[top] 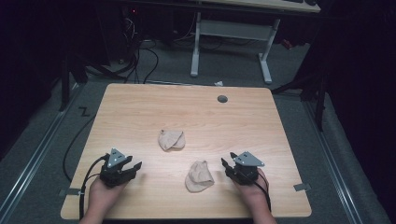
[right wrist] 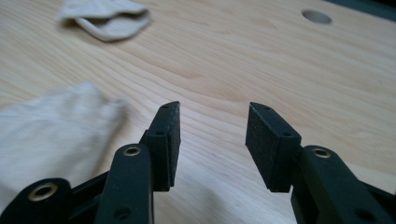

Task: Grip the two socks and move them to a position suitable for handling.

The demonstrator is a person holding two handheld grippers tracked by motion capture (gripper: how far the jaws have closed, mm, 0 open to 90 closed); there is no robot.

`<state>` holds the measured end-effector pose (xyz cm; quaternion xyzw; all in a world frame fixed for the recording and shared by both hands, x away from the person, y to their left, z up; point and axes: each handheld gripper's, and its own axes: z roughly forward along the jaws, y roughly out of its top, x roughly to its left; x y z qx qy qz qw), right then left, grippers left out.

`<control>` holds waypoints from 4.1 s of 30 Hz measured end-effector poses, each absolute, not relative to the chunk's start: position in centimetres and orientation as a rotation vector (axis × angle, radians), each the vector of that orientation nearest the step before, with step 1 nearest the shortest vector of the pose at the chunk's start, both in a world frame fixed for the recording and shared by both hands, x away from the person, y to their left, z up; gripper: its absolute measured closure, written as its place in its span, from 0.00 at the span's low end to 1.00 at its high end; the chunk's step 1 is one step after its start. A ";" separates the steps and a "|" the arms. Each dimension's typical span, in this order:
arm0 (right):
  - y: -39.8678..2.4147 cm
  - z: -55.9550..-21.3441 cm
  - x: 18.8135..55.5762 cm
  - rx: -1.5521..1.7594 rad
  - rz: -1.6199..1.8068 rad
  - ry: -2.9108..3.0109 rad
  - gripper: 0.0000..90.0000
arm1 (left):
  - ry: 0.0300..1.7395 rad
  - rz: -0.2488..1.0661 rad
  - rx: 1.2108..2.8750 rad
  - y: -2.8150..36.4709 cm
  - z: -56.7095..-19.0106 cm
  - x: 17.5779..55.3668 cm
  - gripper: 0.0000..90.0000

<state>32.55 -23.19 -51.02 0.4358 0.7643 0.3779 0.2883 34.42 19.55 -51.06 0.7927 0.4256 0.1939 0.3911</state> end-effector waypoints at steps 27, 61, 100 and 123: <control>-21.8 -50.9 31.3 1.034 0.982 2.105 0.61 | 1.041 0.483 2.062 18.0 -51.5 34.6 0.57; -15.2 -51.0 29.1 0.804 1.054 2.348 0.61 | 1.030 0.483 2.083 17.5 -51.7 34.5 0.57; -16.5 -49.8 30.4 0.959 1.160 2.239 0.89 | 1.012 0.476 2.092 17.3 -51.7 34.5 0.58; -23.4 -50.6 32.9 1.210 1.055 2.139 0.94 | 0.964 0.415 2.070 16.0 -50.9 33.7 0.61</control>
